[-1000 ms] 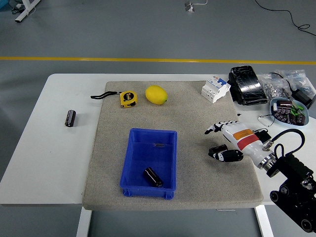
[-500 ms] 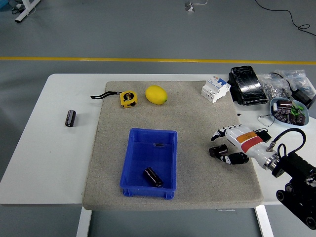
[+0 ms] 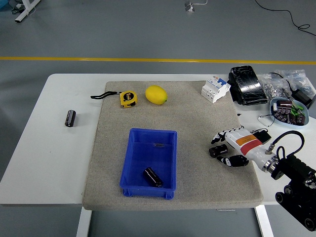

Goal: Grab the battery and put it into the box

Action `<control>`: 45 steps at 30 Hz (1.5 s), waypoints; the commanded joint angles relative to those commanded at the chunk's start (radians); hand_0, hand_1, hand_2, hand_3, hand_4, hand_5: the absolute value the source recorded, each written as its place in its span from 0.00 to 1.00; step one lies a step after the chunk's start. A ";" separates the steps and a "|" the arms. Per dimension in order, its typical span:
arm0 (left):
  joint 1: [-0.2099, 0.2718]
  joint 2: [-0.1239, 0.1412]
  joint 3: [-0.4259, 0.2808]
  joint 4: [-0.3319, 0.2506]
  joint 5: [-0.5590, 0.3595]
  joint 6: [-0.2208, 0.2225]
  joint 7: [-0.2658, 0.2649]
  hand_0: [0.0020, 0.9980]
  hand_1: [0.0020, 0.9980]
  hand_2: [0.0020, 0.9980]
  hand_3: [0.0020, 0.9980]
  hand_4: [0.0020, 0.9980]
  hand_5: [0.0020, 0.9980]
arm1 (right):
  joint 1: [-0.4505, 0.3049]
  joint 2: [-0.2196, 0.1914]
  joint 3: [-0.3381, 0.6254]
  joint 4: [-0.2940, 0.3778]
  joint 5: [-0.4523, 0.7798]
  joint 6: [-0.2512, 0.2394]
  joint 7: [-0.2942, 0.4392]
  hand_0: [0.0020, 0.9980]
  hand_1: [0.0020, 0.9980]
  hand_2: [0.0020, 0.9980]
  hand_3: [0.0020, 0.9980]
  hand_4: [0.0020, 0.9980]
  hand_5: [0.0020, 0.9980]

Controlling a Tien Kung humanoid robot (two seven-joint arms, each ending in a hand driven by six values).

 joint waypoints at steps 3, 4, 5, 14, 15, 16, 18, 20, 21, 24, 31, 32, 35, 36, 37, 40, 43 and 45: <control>0.000 0.000 0.000 0.000 -0.001 0.000 0.000 0.72 0.65 0.70 0.74 0.69 0.83 | 0.002 0.004 -0.007 -0.013 0.006 -0.002 0.002 0.48 0.48 0.52 0.58 0.74 0.01; 0.000 0.000 0.000 0.000 0.000 0.000 0.000 0.72 0.65 0.70 0.74 0.69 0.83 | 0.002 0.005 -0.008 -0.015 0.007 -0.002 0.002 0.48 0.48 0.52 0.58 0.74 0.01; 0.000 0.000 0.000 0.000 0.001 0.000 0.001 0.72 0.65 0.70 0.74 0.69 0.83 | 0.002 0.007 -0.011 -0.019 0.010 -0.002 0.004 0.48 0.48 0.52 0.58 0.74 0.01; 0.002 0.000 -0.005 -0.001 0.011 -0.001 0.005 0.72 0.65 0.70 0.74 0.69 0.83 | -0.002 0.015 -0.023 -0.036 0.019 -0.003 0.007 0.36 0.42 0.47 0.49 0.65 0.00; 0.003 0.000 -0.006 -0.001 0.013 -0.001 0.005 0.72 0.65 0.70 0.74 0.69 0.83 | -0.002 0.016 -0.024 -0.036 0.020 -0.002 0.007 0.36 0.42 0.47 0.49 0.65 0.00; 0.003 0.000 -0.007 -0.001 0.015 -0.001 0.006 0.72 0.65 0.70 0.74 0.69 0.83 | -0.003 0.016 -0.024 -0.036 0.021 -0.001 0.008 0.36 0.42 0.47 0.49 0.65 0.00; 0.004 0.000 -0.011 -0.001 0.020 -0.001 0.008 0.72 0.65 0.70 0.74 0.69 0.83 | -0.005 0.017 -0.023 -0.034 0.022 -0.002 0.009 0.36 0.42 0.47 0.49 0.65 0.00; 0.005 0.000 -0.013 -0.001 0.024 -0.001 0.010 0.72 0.65 0.70 0.74 0.69 0.83 | -0.006 0.018 -0.022 -0.032 0.023 -0.003 0.009 0.35 0.42 0.47 0.49 0.65 0.00; 0.006 0.000 -0.015 -0.001 0.026 -0.002 0.010 0.72 0.65 0.70 0.74 0.69 0.83 | -0.006 0.018 -0.021 -0.031 0.022 -0.003 0.009 0.35 0.42 0.47 0.49 0.65 0.00; 0.008 0.000 -0.019 -0.001 0.032 -0.001 0.013 0.72 0.65 0.70 0.74 0.69 0.83 | -0.006 0.018 -0.019 -0.023 0.020 -0.002 0.008 0.35 0.42 0.47 0.49 0.65 0.00; 0.010 0.002 -0.032 0.000 0.052 -0.003 0.019 0.72 0.65 0.70 0.74 0.69 0.83 | -0.002 0.018 -0.014 -0.009 0.020 0.003 0.006 0.36 0.42 0.47 0.49 0.65 0.00; 0.010 0.002 -0.034 0.000 0.057 -0.004 0.020 0.72 0.65 0.70 0.74 0.69 0.83 | -0.001 0.018 -0.014 -0.011 0.019 0.006 0.005 0.37 0.42 0.47 0.49 0.65 0.00; 0.009 0.003 -0.034 0.000 0.058 -0.004 0.020 0.72 0.65 0.70 0.74 0.69 0.83 | 0.000 0.018 -0.013 -0.017 0.012 0.017 -0.001 0.37 0.42 0.47 0.49 0.65 0.00; 0.008 0.003 -0.032 0.000 0.055 -0.004 0.019 0.72 0.65 0.70 0.74 0.69 0.83 | 0.001 0.017 -0.013 -0.020 0.010 0.021 -0.004 0.37 0.42 0.47 0.49 0.65 0.00; 0.007 0.002 -0.031 0.000 0.053 -0.004 0.018 0.72 0.65 0.70 0.74 0.69 0.83 | 0.000 0.016 -0.012 -0.021 0.008 0.025 -0.006 0.37 0.42 0.47 0.49 0.65 0.00; 0.006 0.002 -0.026 0.000 0.045 -0.003 0.015 0.72 0.65 0.70 0.74 0.69 0.83 | -0.001 0.013 -0.009 -0.024 0.004 0.036 -0.010 0.41 0.46 0.50 0.52 0.66 0.00; 0.004 0.002 -0.025 0.000 0.044 -0.004 0.015 0.72 0.65 0.70 0.74 0.69 0.83 | -0.001 0.011 -0.003 -0.025 0.001 0.043 -0.012 0.41 0.46 0.50 0.52 0.66 0.00; 0.003 0.002 -0.024 0.000 0.042 -0.004 0.014 0.72 0.65 0.70 0.74 0.69 0.83 | 0.000 0.009 0.001 -0.023 -0.002 0.046 -0.012 0.42 0.49 0.53 0.57 0.70 0.02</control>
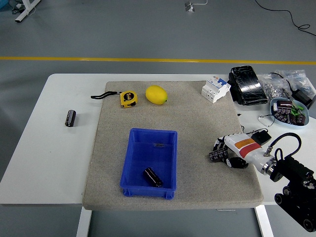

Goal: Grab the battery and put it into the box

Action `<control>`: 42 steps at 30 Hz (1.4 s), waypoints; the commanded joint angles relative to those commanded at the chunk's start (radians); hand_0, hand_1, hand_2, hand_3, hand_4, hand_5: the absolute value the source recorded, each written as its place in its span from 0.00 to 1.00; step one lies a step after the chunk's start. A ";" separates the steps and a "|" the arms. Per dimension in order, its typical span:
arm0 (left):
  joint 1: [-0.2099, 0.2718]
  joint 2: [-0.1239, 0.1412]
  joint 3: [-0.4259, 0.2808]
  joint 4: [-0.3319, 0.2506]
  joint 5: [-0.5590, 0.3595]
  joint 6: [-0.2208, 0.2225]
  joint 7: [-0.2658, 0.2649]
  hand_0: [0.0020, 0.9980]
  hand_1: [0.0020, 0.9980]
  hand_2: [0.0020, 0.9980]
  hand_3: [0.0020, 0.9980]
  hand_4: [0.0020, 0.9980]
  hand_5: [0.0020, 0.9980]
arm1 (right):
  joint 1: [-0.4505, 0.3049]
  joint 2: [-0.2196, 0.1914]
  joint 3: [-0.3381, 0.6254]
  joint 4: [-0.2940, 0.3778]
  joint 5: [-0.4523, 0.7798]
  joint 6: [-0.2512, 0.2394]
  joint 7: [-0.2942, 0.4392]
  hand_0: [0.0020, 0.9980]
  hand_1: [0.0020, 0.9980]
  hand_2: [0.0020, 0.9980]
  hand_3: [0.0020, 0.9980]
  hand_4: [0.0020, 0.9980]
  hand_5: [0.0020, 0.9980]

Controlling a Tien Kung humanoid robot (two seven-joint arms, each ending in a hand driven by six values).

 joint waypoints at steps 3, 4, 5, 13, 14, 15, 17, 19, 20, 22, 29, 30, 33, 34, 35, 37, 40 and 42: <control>-0.001 0.000 0.000 0.000 -0.001 0.000 0.000 0.72 0.65 0.70 0.74 0.69 0.83 | 0.002 -0.001 0.004 -0.002 -0.006 0.008 -0.004 0.42 0.49 0.53 0.57 0.70 0.02; -0.001 0.000 0.001 0.000 -0.002 0.000 -0.001 0.72 0.65 0.70 0.74 0.69 0.83 | 0.003 -0.001 0.005 -0.002 -0.007 0.012 -0.006 0.42 0.49 0.53 0.57 0.70 0.02; -0.001 0.000 0.002 0.000 -0.002 0.000 -0.001 0.72 0.65 0.70 0.74 0.69 0.83 | 0.003 -0.002 0.005 -0.003 -0.009 0.016 -0.007 0.46 0.52 0.58 0.63 0.76 0.06; -0.001 0.001 0.004 0.000 -0.005 -0.001 -0.002 0.72 0.65 0.70 0.74 0.69 0.83 | 0.002 -0.003 0.010 0.000 -0.023 0.038 -0.009 0.51 0.61 0.70 0.73 0.88 0.12; -0.001 0.001 0.005 0.000 -0.005 -0.001 -0.002 0.72 0.65 0.70 0.74 0.69 0.83 | 0.003 -0.004 0.010 0.002 -0.026 0.043 -0.008 0.51 0.61 0.70 0.73 0.88 0.12; -0.001 0.001 0.004 0.000 -0.005 -0.001 -0.002 0.72 0.65 0.70 0.74 0.69 0.83 | 0.003 -0.004 0.010 0.004 -0.027 0.046 -0.008 0.51 0.61 0.70 0.73 0.88 0.12; -0.002 0.001 0.005 0.001 -0.006 0.000 -0.003 0.72 0.65 0.70 0.74 0.69 0.83 | 0.002 -0.005 0.011 0.008 -0.029 0.048 -0.007 0.53 0.63 0.71 0.75 0.89 0.11; -0.002 0.001 0.005 0.001 -0.007 -0.001 -0.003 0.72 0.65 0.70 0.74 0.69 0.83 | 0.002 -0.006 0.012 0.012 -0.029 0.049 -0.006 0.53 0.63 0.71 0.75 0.89 0.11; -0.002 0.001 0.004 0.001 -0.005 -0.001 -0.003 0.72 0.65 0.70 0.74 0.69 0.83 | 0.002 -0.006 0.013 0.013 -0.029 0.049 -0.006 0.53 0.63 0.71 0.75 0.89 0.11; -0.002 0.001 0.004 0.001 -0.003 -0.001 -0.002 0.72 0.65 0.70 0.74 0.69 0.83 | 0.002 -0.007 0.015 0.017 -0.028 0.051 -0.003 0.53 0.63 0.71 0.75 0.89 0.11; -0.001 0.002 0.005 0.001 -0.003 -0.002 -0.002 0.72 0.65 0.70 0.74 0.69 0.83 | -0.003 -0.007 0.033 0.038 -0.032 0.078 -0.002 0.54 0.63 0.72 0.76 0.91 0.13; -0.001 0.002 0.005 0.001 -0.003 -0.002 -0.002 0.72 0.65 0.70 0.74 0.69 0.83 | -0.004 -0.008 0.035 0.040 -0.029 0.081 -0.002 0.55 0.64 0.72 0.76 0.92 0.13; 0.000 0.003 0.005 0.001 -0.003 -0.002 -0.002 0.72 0.65 0.70 0.74 0.69 0.83 | -0.004 -0.009 0.039 0.048 -0.021 0.092 -0.003 0.55 0.64 0.72 0.76 0.92 0.13; 0.000 0.003 0.005 0.001 -0.003 -0.002 -0.002 0.72 0.65 0.70 0.74 0.69 0.83 | -0.004 -0.009 0.041 0.050 -0.019 0.096 -0.004 0.55 0.64 0.72 0.76 0.92 0.13; 0.000 0.003 0.004 0.001 -0.003 -0.001 -0.002 0.72 0.65 0.70 0.74 0.69 0.83 | -0.004 -0.009 0.043 0.051 -0.018 0.100 -0.005 0.55 0.64 0.72 0.76 0.92 0.13; 0.000 0.003 0.004 0.001 -0.002 -0.002 -0.002 0.72 0.65 0.70 0.74 0.69 0.83 | -0.004 -0.008 0.047 0.055 -0.012 0.105 -0.006 0.56 0.65 0.73 0.77 0.93 0.13; 0.000 0.003 0.003 0.001 0.000 -0.002 -0.001 0.72 0.65 0.70 0.74 0.69 0.83 | -0.004 -0.008 0.049 0.059 -0.005 0.106 -0.005 0.56 0.65 0.73 0.77 0.93 0.13; 0.000 0.003 0.003 0.001 0.001 -0.002 0.000 0.72 0.65 0.70 0.74 0.69 0.83 | -0.004 -0.007 0.046 0.058 0.004 0.104 -0.004 0.54 0.64 0.73 0.77 0.94 0.13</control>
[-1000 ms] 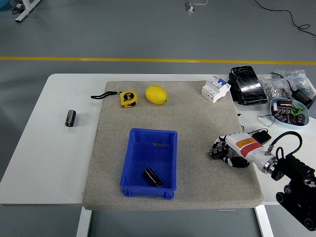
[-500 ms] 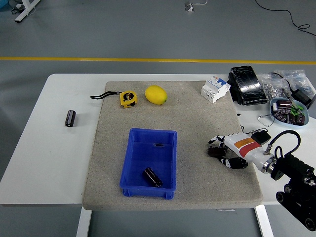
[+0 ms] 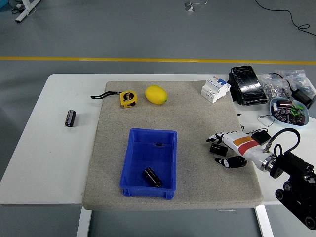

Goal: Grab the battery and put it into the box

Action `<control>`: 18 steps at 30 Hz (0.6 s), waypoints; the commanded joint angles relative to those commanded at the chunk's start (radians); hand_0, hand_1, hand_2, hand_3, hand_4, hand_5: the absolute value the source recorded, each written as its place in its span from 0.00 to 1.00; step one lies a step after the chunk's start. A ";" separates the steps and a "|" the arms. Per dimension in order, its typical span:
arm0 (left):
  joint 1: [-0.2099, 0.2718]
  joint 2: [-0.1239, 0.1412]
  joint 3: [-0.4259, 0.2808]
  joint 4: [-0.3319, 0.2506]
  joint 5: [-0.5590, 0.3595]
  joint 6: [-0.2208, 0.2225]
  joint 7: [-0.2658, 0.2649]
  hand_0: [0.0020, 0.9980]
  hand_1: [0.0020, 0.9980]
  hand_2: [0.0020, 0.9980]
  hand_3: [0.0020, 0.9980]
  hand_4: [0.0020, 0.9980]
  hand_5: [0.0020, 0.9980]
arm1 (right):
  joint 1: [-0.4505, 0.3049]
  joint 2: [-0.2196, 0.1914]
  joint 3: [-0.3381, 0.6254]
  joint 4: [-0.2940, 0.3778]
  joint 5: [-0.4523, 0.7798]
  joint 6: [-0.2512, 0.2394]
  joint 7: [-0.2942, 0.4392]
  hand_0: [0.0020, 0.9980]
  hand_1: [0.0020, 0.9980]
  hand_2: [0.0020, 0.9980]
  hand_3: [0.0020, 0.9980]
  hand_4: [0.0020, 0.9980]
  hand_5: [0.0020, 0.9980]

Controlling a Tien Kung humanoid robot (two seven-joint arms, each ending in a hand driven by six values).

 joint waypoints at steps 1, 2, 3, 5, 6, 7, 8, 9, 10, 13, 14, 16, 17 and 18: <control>0.000 0.000 0.000 0.000 0.001 0.000 0.000 0.72 0.65 0.70 0.74 0.69 0.83 | 0.000 0.001 -0.002 -0.002 0.004 -0.002 0.001 0.54 0.64 0.73 0.77 0.94 0.13; 0.000 0.000 -0.001 0.000 0.003 0.000 0.001 0.72 0.65 0.70 0.74 0.69 0.83 | 0.000 0.002 -0.003 -0.003 0.008 -0.005 0.003 0.54 0.64 0.73 0.77 0.94 0.13; 0.000 0.000 -0.002 0.000 0.004 0.000 0.002 0.72 0.65 0.70 0.74 0.69 0.83 | -0.001 0.002 -0.005 -0.004 0.011 -0.010 0.005 0.54 0.64 0.73 0.77 0.94 0.13; 0.001 0.000 -0.002 -0.001 0.006 -0.001 0.003 0.72 0.65 0.70 0.74 0.69 0.83 | -0.001 0.004 -0.007 -0.002 0.019 -0.023 0.008 0.54 0.64 0.73 0.77 0.94 0.13; 0.001 0.001 -0.003 -0.001 0.008 -0.002 0.004 0.72 0.65 0.70 0.73 0.69 0.83 | -0.001 0.006 -0.008 0.000 0.022 -0.030 0.009 0.44 0.58 0.68 0.74 0.94 0.14; 0.001 0.001 -0.004 -0.001 0.010 -0.002 0.005 0.72 0.65 0.70 0.73 0.69 0.83 | -0.001 0.007 -0.009 0.002 0.026 -0.036 0.009 0.44 0.58 0.68 0.74 0.94 0.14; 0.001 0.001 -0.005 -0.001 0.013 -0.003 0.007 0.72 0.65 0.70 0.73 0.69 0.83 | -0.001 0.009 -0.011 0.004 0.030 -0.041 0.010 0.44 0.58 0.68 0.74 0.94 0.14; 0.001 0.001 -0.007 -0.001 0.015 -0.003 0.008 0.72 0.65 0.70 0.73 0.69 0.83 | -0.001 0.011 -0.011 0.006 0.033 -0.044 0.011 0.44 0.58 0.68 0.74 0.94 0.14; 0.001 0.001 -0.008 -0.001 0.017 -0.003 0.008 0.72 0.65 0.70 0.73 0.69 0.83 | -0.001 0.014 -0.011 0.008 0.034 -0.047 0.011 0.44 0.58 0.68 0.74 0.94 0.14; 0.002 0.002 -0.009 -0.001 0.021 -0.003 0.009 0.72 0.65 0.70 0.74 0.69 0.83 | -0.003 0.021 -0.011 0.013 0.040 -0.054 0.011 0.40 0.53 0.62 0.64 0.86 0.11; 0.003 0.002 -0.010 -0.001 0.023 -0.004 0.010 0.72 0.65 0.70 0.74 0.69 0.83 | -0.004 0.023 -0.012 0.014 0.042 -0.056 0.012 0.40 0.53 0.62 0.64 0.86 0.11; 0.003 0.002 -0.013 -0.001 0.030 -0.004 0.012 0.72 0.65 0.70 0.74 0.69 0.83 | -0.004 0.026 -0.016 0.012 0.048 -0.059 0.014 0.40 0.53 0.62 0.64 0.86 0.11; 0.004 0.002 -0.014 -0.001 0.034 -0.005 0.013 0.72 0.65 0.70 0.74 0.69 0.83 | -0.004 0.029 -0.018 0.008 0.051 -0.061 0.015 0.40 0.53 0.62 0.64 0.86 0.11; 0.004 0.002 -0.015 -0.001 0.037 -0.005 0.014 0.72 0.65 0.70 0.74 0.69 0.83 | -0.004 0.030 -0.019 0.005 0.053 -0.061 0.015 0.38 0.50 0.58 0.60 0.80 0.08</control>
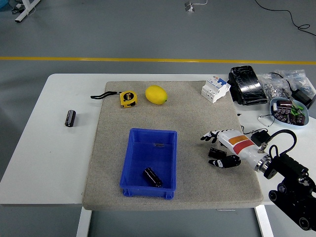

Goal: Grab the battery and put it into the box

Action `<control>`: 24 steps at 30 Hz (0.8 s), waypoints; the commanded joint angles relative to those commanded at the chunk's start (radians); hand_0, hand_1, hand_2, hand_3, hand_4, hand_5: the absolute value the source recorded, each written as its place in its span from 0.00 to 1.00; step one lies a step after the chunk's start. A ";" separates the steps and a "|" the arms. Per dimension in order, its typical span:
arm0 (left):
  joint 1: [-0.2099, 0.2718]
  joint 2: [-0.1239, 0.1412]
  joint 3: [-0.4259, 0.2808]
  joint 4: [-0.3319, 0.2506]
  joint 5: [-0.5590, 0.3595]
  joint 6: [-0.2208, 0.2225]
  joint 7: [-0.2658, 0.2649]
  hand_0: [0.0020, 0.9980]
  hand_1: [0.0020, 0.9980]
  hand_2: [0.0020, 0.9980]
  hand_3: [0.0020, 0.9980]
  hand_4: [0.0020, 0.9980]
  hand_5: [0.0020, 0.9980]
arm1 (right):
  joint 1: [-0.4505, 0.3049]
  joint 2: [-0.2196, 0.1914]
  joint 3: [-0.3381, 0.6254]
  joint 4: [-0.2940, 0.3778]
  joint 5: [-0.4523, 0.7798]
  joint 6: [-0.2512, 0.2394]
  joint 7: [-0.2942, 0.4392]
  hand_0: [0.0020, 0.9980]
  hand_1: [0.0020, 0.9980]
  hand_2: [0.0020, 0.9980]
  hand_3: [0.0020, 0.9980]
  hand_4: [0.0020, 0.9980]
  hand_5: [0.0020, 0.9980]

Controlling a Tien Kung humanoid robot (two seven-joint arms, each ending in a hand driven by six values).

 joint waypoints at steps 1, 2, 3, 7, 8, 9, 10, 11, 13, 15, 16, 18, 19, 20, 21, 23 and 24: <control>0.000 0.000 -0.001 0.000 0.003 0.000 0.001 0.72 0.65 0.70 0.74 0.69 0.83 | 0.000 0.001 -0.001 -0.004 0.002 -0.001 0.000 0.38 0.50 0.58 0.60 0.80 0.08; 0.001 0.000 -0.002 0.000 0.004 0.000 0.001 0.72 0.65 0.70 0.74 0.69 0.83 | 0.001 0.003 -0.001 -0.009 0.003 -0.002 0.000 0.38 0.50 0.58 0.60 0.80 0.08; 0.001 0.000 -0.003 0.000 0.006 0.000 0.002 0.72 0.65 0.70 0.74 0.69 0.83 | 0.001 0.004 -0.001 -0.015 0.005 -0.003 -0.001 0.38 0.50 0.58 0.60 0.80 0.08; 0.001 0.001 -0.002 -0.001 0.008 -0.001 0.003 0.72 0.65 0.70 0.74 0.69 0.83 | 0.000 0.003 0.004 -0.033 0.010 -0.003 -0.003 0.38 0.49 0.56 0.58 0.78 0.07; 0.001 0.001 -0.003 -0.001 0.009 -0.002 0.003 0.72 0.65 0.70 0.74 0.69 0.83 | 0.000 0.002 0.006 -0.037 0.011 -0.003 -0.003 0.38 0.49 0.56 0.58 0.78 0.07; 0.000 0.001 -0.002 -0.001 0.009 -0.002 0.003 0.72 0.65 0.70 0.74 0.69 0.83 | 0.000 0.001 0.007 -0.039 0.012 -0.003 -0.003 0.38 0.49 0.56 0.58 0.78 0.07; 0.000 0.001 -0.002 -0.001 0.008 -0.002 0.002 0.72 0.65 0.70 0.74 0.69 0.83 | 0.000 0.000 0.009 -0.040 0.013 -0.003 -0.003 0.38 0.49 0.56 0.58 0.78 0.07; -0.001 0.001 -0.001 -0.001 0.007 -0.002 0.002 0.72 0.65 0.70 0.74 0.69 0.83 | 0.000 0.000 0.010 -0.041 0.014 -0.003 -0.003 0.38 0.49 0.56 0.58 0.78 0.07; -0.002 0.001 0.000 -0.001 0.007 -0.002 0.001 0.72 0.65 0.70 0.74 0.69 0.83 | 0.000 0.000 0.014 -0.043 0.015 -0.003 -0.002 0.37 0.47 0.54 0.56 0.75 0.06; -0.003 0.001 0.001 -0.001 0.007 -0.003 0.002 0.72 0.65 0.70 0.74 0.69 0.83 | 0.000 0.000 0.017 -0.045 0.016 -0.002 -0.002 0.37 0.47 0.54 0.56 0.75 0.06; -0.004 0.001 0.001 -0.001 0.007 -0.003 0.002 0.72 0.65 0.70 0.74 0.69 0.83 | 0.000 -0.001 0.018 -0.045 0.017 -0.002 -0.002 0.37 0.47 0.54 0.56 0.75 0.06; -0.005 0.001 0.002 -0.001 0.006 -0.004 0.001 0.72 0.65 0.70 0.73 0.69 0.83 | 0.000 -0.002 0.019 -0.045 0.019 -0.002 0.000 0.34 0.45 0.52 0.53 0.71 0.04; -0.006 0.001 0.002 -0.001 0.006 -0.004 0.001 0.72 0.65 0.70 0.73 0.69 0.83 | 0.000 -0.002 0.019 -0.045 0.019 -0.002 0.000 0.34 0.45 0.52 0.53 0.71 0.04; -0.006 0.001 0.002 -0.001 0.007 -0.003 0.001 0.72 0.65 0.70 0.73 0.69 0.83 | 0.000 -0.002 0.019 -0.045 0.019 -0.002 0.000 0.34 0.45 0.52 0.53 0.71 0.04; -0.006 0.001 0.001 -0.001 0.008 -0.003 0.001 0.72 0.65 0.70 0.73 0.69 0.83 | 0.000 -0.002 0.019 -0.045 0.018 -0.001 0.000 0.34 0.45 0.52 0.53 0.71 0.04; -0.007 0.000 0.001 -0.001 0.007 -0.003 0.001 0.72 0.65 0.70 0.73 0.69 0.83 | -0.001 -0.002 0.020 -0.046 0.019 0.001 0.000 0.34 0.45 0.52 0.53 0.71 0.04; -0.007 0.000 0.001 -0.001 0.008 -0.003 0.001 0.72 0.64 0.70 0.73 0.68 0.82 | -0.001 -0.002 0.020 -0.046 0.020 0.002 0.000 0.33 0.43 0.50 0.51 0.69 0.03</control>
